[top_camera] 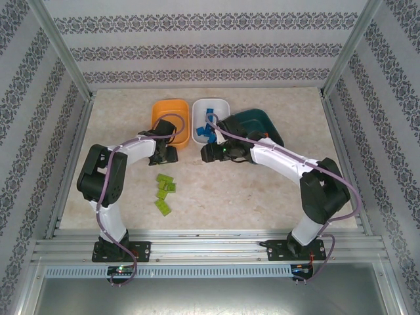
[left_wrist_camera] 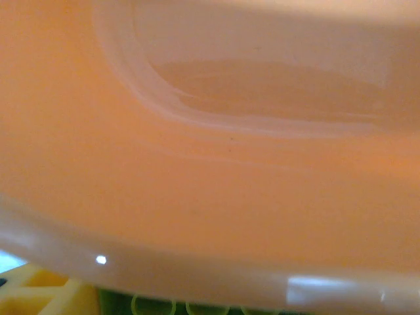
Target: Sort the legos into containers by color
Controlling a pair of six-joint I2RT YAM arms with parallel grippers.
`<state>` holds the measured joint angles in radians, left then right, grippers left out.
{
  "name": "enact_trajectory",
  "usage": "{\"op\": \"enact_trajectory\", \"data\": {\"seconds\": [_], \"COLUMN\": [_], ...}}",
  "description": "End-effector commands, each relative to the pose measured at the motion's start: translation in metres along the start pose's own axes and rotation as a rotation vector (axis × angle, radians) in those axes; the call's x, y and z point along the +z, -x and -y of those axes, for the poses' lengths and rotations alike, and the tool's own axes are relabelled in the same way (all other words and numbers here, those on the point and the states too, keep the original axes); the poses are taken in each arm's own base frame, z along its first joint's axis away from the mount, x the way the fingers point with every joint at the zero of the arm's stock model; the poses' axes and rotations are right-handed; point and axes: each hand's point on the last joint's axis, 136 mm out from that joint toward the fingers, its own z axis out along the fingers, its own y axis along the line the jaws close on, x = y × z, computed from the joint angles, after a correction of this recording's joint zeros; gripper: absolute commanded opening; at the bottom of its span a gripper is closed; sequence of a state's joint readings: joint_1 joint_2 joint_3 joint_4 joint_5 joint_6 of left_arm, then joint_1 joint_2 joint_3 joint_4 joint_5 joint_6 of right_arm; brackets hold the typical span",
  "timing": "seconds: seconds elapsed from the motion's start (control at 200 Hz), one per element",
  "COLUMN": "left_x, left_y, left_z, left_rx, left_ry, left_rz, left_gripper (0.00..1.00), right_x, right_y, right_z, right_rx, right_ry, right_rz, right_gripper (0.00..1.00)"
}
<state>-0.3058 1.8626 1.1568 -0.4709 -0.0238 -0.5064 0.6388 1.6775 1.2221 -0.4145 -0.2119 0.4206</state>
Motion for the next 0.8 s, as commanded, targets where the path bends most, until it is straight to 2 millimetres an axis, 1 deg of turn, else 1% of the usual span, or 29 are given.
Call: {"op": "enact_trajectory", "data": {"seconds": [0.0,0.12,0.195,0.405,0.545,0.635,0.719,0.794], "left_x": [0.009,-0.003,-0.017,-0.072,-0.108,-0.13,-0.149,-0.162], "left_y": [0.007,0.001,0.0,0.004,0.006,0.014,0.025,0.037], "left_z": [0.0,-0.001,-0.002,0.004,0.003,0.002,0.006,0.012], "left_rx": [-0.008,-0.012,-0.016,-0.014,-0.005,0.005,0.022,0.038], "left_ry": [-0.029,-0.049,-0.07,-0.186,-0.23,-0.239,-0.253,-0.265], "left_rz": [0.027,0.04,0.061,0.179,0.26,0.308,0.34,0.364], "left_gripper": [0.56,0.57,0.56,0.57,0.57,0.57,0.57,0.57], "right_x": [-0.002,-0.002,-0.005,-0.018,-0.028,-0.035,-0.043,-0.052], "right_y": [-0.013,-0.019,-0.019,-0.017,-0.018,-0.019,-0.017,-0.016], "right_z": [0.002,0.004,0.004,0.005,0.007,0.01,0.014,0.018], "right_rx": [0.01,0.013,0.017,0.044,0.079,0.094,0.114,0.13], "right_ry": [-0.022,-0.035,-0.039,-0.029,-0.004,0.018,0.034,0.056], "right_rz": [-0.014,-0.016,-0.009,0.059,0.132,0.177,0.217,0.262], "right_gripper": [0.68,0.68,0.68,0.68,0.69,0.7,0.7,0.7]}}
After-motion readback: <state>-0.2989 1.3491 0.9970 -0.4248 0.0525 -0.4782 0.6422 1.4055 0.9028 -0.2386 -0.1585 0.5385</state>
